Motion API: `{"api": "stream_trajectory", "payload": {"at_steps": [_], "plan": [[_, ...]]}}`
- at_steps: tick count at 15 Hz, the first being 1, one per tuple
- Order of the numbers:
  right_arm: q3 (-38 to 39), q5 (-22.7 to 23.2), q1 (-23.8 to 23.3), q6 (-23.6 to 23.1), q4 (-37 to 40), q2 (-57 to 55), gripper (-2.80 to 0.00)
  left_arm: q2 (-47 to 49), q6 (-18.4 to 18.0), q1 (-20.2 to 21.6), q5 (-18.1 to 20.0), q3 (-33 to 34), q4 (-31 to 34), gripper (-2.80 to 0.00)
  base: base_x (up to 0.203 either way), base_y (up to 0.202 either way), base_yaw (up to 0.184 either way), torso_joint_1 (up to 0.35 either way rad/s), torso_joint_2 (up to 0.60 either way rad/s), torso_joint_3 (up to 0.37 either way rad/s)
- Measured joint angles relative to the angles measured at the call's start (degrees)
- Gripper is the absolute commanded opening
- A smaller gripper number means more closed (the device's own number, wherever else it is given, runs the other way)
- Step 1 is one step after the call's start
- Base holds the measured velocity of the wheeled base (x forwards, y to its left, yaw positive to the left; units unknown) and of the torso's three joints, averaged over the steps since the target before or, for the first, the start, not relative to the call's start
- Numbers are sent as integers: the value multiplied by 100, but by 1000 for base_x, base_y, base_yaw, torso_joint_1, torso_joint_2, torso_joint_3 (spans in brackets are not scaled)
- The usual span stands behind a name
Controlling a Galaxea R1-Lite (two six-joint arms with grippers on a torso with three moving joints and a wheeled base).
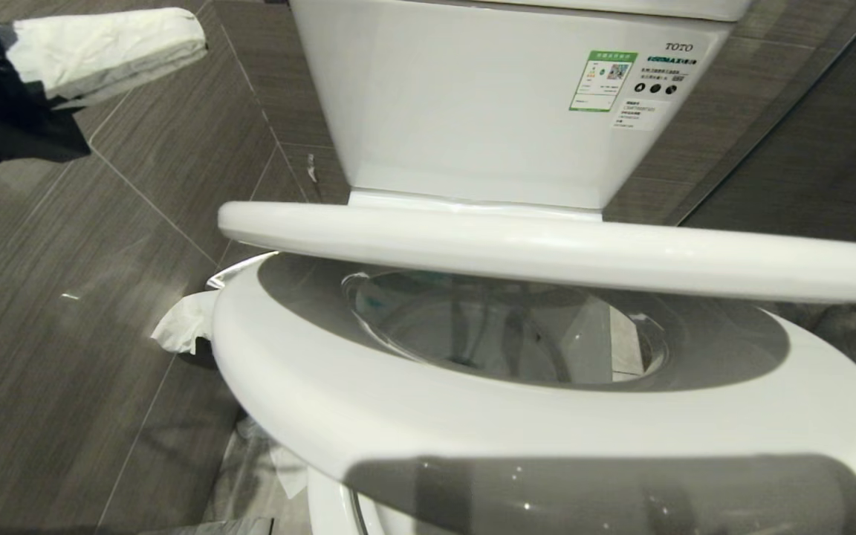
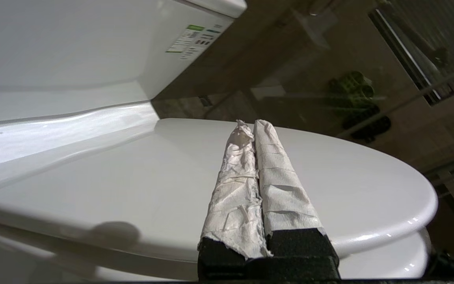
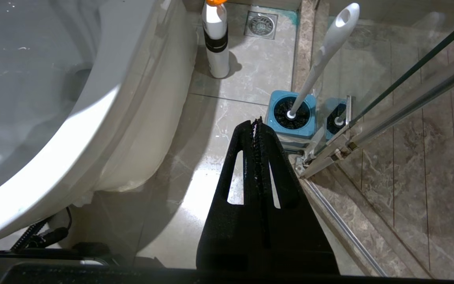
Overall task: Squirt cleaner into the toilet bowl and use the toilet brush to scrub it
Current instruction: Close the toilet lid
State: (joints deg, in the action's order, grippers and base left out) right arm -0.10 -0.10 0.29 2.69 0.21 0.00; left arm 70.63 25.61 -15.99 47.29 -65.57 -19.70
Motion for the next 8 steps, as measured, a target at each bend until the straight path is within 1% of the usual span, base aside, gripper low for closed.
{"api": "stream_trajectory", "payload": {"at_steps": [2,3,5,7,8], "plan": [[0,2,-5,2,1,0,-280,-269,-7,1,386,229,-17,-280,0,0,0,0,0,0],[0,-1,-2,0,1,0,-280,-412,3,25,473,346,-59,-280,0,0,0,0,0,0],[0,1,-2,1,0,0,-280,-615,104,49,516,458,-147,-280,0,0,0,0,0,0],[0,-4,-2,0,0,0,-280,-741,173,56,521,480,-126,-280,0,0,0,0,0,0],[0,-4,-2,0,1,0,-280,-797,262,60,502,485,-102,-280,0,0,0,0,0,0]]}}
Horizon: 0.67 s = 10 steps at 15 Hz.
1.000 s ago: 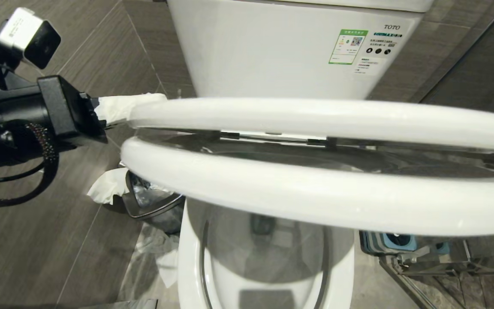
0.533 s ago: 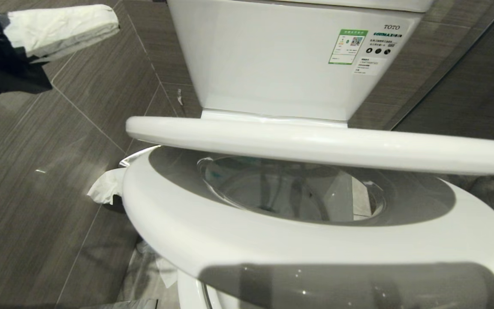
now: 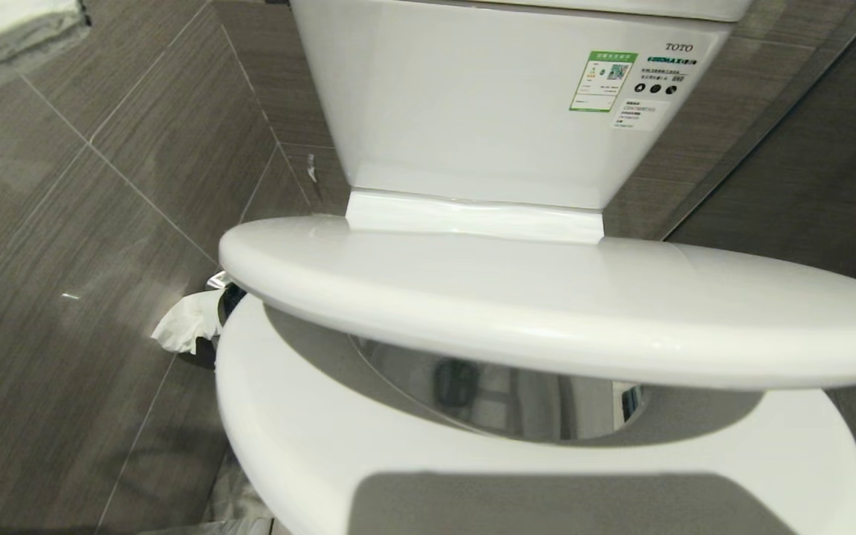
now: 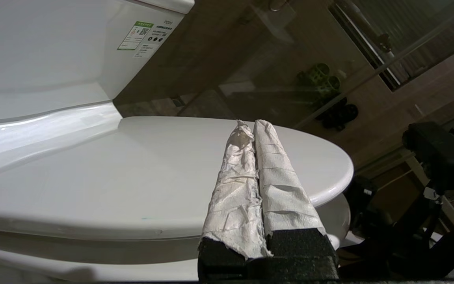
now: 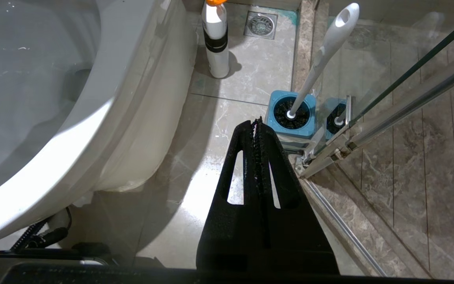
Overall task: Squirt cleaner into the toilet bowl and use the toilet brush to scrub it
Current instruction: Close the toilet lid
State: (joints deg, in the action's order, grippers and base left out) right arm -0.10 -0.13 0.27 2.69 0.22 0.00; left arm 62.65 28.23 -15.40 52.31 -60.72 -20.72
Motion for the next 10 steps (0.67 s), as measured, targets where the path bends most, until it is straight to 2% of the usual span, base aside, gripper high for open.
{"api": "stream_trajectory", "payload": {"at_steps": [4,10], "plan": [[0,5,0,0,-2,0,-280,-106,107,27,-9,-30,17,-280,0,0,0,2,0,40],[0,4,2,2,-1,0,-280,-190,113,104,4,-140,372,-280,0,0,0,4,3,186]]}}
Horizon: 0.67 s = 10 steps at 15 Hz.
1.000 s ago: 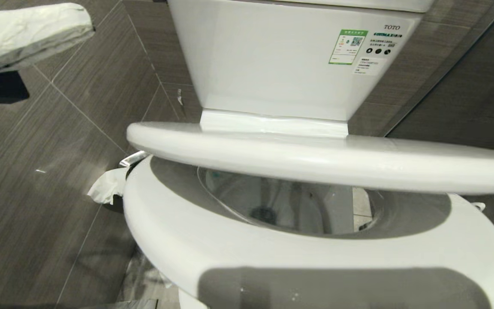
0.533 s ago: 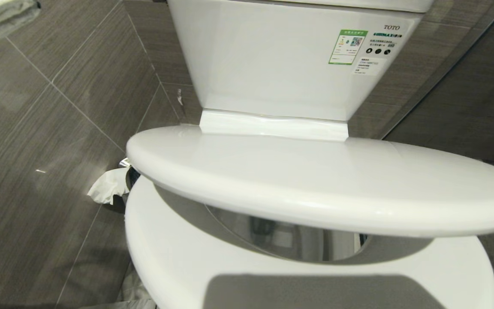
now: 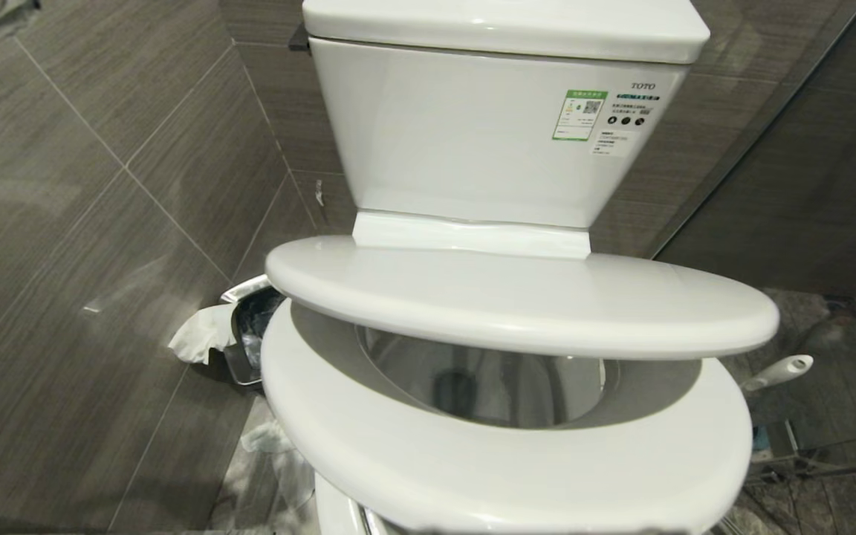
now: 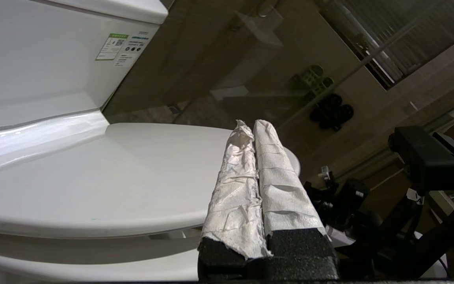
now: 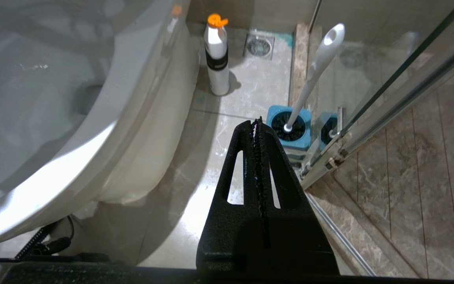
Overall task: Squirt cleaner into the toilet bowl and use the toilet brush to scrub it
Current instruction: Close the toilet lid
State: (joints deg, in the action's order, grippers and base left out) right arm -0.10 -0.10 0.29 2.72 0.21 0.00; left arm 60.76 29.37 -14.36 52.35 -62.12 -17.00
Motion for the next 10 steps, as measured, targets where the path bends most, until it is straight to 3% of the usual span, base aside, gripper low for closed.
{"api": "stream_trajectory", "payload": {"at_steps": [10], "plan": [[0,0,-2,0,1,0,-280,-17,-21,4,3,-17,-3,-280,0,0,0,0,2,203]]}}
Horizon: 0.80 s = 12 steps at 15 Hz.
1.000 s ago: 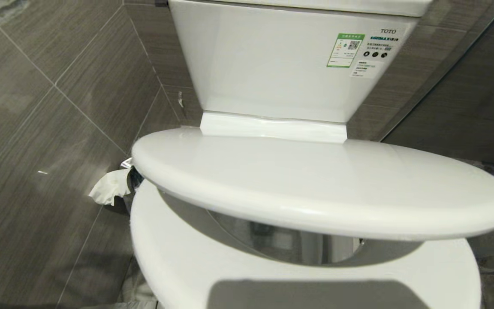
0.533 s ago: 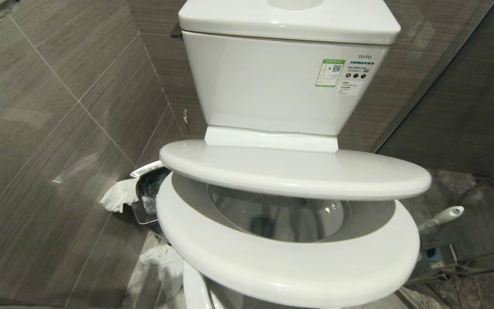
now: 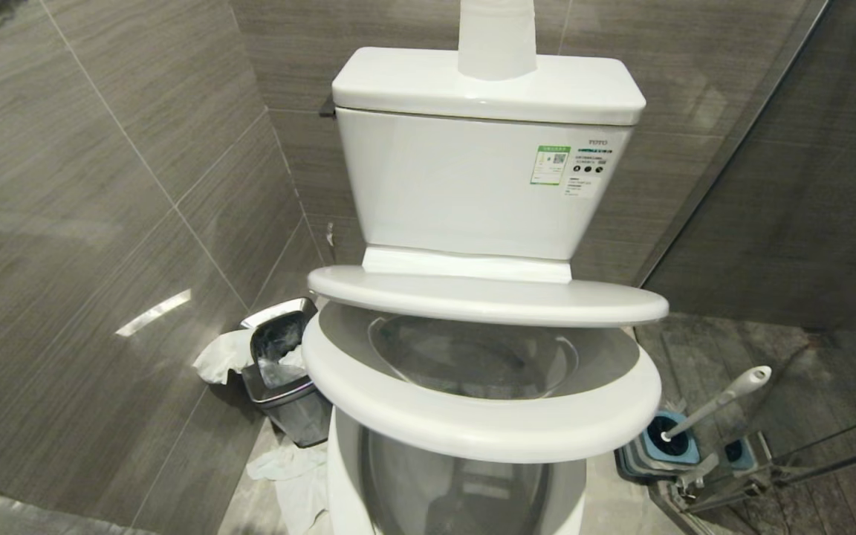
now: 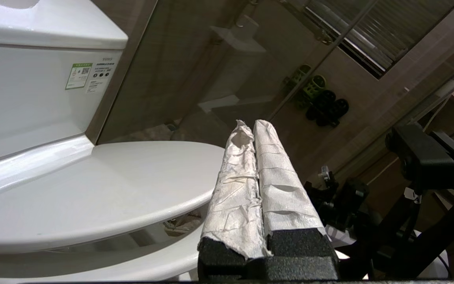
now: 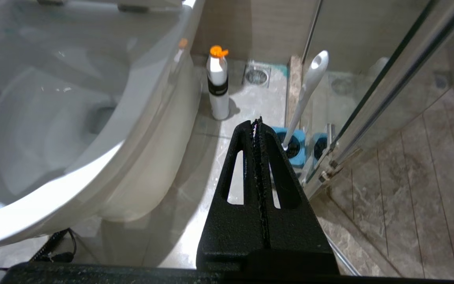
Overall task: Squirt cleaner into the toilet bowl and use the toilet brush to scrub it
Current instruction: Close the toilet lid
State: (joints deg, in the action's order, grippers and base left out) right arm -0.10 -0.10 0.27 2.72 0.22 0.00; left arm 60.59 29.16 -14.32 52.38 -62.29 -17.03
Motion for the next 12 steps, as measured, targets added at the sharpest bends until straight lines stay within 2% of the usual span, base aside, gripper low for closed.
{"api": "stream_trajectory", "payload": {"at_steps": [5,12], "plan": [[0,0,0,-2,-1,0,-280,2,-9,0,0,23,0,-280,0,0,0,4,3,171],[0,-1,2,0,-4,0,-280,23,-10,10,150,109,-60,-280,0,0,0,0,1,12]]}}
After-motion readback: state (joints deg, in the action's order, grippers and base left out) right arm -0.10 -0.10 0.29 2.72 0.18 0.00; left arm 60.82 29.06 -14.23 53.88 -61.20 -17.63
